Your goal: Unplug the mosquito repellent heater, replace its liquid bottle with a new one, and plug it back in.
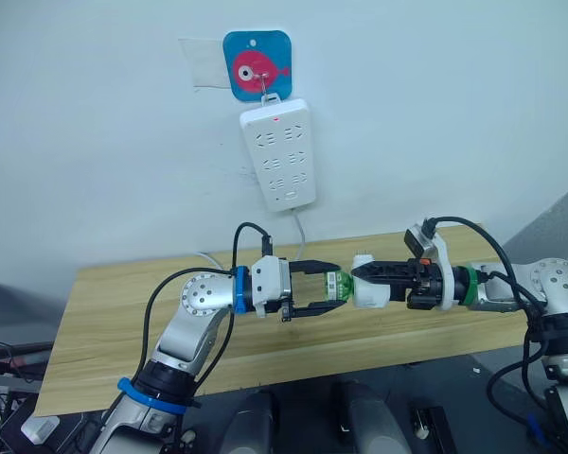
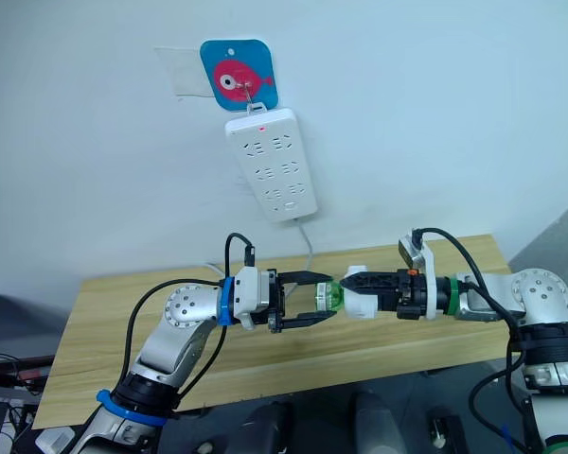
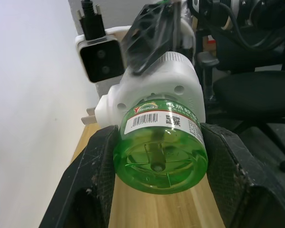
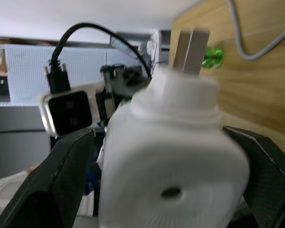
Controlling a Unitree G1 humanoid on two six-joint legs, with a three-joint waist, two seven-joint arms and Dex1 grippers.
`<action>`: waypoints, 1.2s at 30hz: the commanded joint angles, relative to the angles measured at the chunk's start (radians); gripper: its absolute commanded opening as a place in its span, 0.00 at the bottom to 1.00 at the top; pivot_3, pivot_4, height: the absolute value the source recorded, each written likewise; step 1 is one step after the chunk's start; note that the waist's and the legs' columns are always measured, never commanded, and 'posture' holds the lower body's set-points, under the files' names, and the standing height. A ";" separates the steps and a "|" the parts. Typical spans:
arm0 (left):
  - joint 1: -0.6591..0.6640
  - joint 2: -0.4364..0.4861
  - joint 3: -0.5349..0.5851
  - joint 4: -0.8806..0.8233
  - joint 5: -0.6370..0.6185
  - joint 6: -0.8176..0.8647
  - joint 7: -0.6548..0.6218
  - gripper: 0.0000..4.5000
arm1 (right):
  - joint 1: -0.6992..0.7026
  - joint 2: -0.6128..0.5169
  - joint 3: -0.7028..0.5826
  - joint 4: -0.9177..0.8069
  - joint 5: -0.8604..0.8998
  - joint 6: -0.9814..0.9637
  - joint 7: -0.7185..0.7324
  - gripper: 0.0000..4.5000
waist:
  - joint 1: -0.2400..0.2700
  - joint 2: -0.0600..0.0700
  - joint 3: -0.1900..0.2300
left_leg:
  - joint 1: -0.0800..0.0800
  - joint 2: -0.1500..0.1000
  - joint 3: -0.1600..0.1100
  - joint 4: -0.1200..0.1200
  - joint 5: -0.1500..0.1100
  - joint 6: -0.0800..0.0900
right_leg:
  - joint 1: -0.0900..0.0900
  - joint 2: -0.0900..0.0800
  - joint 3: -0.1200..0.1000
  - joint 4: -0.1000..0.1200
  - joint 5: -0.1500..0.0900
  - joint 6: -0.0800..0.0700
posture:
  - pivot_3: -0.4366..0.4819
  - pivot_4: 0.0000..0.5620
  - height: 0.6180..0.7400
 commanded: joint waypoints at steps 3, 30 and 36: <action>-0.017 0.001 0.018 -0.018 -0.009 -0.030 0.002 0.51 | -0.030 -0.027 0.002 0.002 0.025 0.003 0.041 0.98 | 0.001 0.000 0.000 | 0.000 0.000 0.000 0.000 0.000 0.000 | 0.000 0.000 0.000 0.000 0.000 0.000 | 0.45 0.39 1.00; -0.053 0.063 0.128 -0.139 -0.705 1.042 0.177 0.51 | -0.042 -0.066 0.013 -0.086 -0.018 -0.024 0.098 0.67 | -0.001 -0.001 0.001 | 0.000 0.000 -0.004 0.001 0.000 0.000 | 0.000 0.000 -0.001 0.000 -0.003 0.006 | 0.43 0.41 1.00; -0.164 0.039 0.283 0.140 -1.041 1.511 0.402 0.51 | -0.057 -0.073 0.017 -0.141 -0.104 0.005 0.188 0.67 | -0.012 -0.001 0.001 | -0.001 0.000 -0.006 0.002 0.000 0.000 | 0.000 0.002 -0.006 0.000 -0.004 0.006 | 0.42 0.40 1.00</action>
